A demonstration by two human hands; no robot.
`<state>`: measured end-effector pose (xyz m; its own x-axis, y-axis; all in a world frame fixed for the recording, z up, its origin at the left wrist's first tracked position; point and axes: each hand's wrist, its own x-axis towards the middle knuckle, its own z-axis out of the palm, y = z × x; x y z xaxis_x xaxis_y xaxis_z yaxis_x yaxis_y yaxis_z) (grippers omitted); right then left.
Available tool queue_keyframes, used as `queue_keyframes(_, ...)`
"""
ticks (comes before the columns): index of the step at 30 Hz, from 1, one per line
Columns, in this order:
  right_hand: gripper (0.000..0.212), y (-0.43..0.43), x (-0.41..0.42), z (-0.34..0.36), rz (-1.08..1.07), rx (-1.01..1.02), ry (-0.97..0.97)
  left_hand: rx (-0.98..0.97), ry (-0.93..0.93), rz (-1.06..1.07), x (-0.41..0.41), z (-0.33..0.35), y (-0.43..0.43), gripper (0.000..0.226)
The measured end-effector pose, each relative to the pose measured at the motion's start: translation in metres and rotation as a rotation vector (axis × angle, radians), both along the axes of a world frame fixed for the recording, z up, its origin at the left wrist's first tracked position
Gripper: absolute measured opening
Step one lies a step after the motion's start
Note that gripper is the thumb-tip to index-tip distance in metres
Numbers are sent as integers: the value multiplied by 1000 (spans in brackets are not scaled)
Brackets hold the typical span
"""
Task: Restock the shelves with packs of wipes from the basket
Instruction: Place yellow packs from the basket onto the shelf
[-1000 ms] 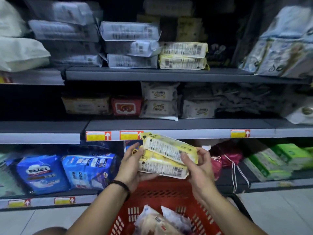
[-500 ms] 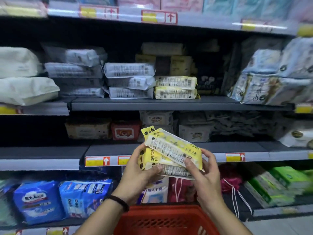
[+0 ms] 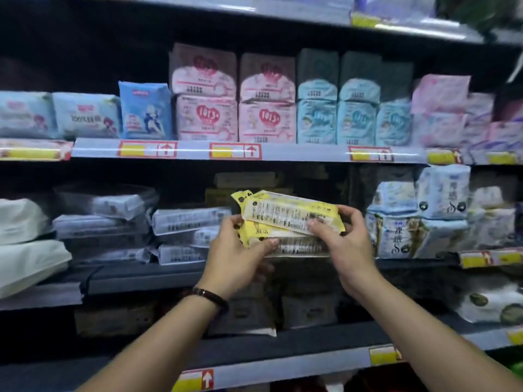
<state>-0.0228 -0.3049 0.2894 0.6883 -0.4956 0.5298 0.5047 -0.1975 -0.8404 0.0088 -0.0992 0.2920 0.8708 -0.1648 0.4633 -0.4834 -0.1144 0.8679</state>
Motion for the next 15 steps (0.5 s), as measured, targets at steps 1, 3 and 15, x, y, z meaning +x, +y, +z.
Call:
queue_keyframes(1, 58, -2, 10, 12, 3, 0, -9, 7, -18, 4, 7, 14, -5, 63)
queue_keyframes(3, 61, -6, 32, 33, 6, 9, -19, 34, -67, 52, 26, 37, -14, 60)
queue_keyframes(15, 66, -10, 120, 44, 13, -290, 408, 703, -350, 495, 102, 23, -33, 66)
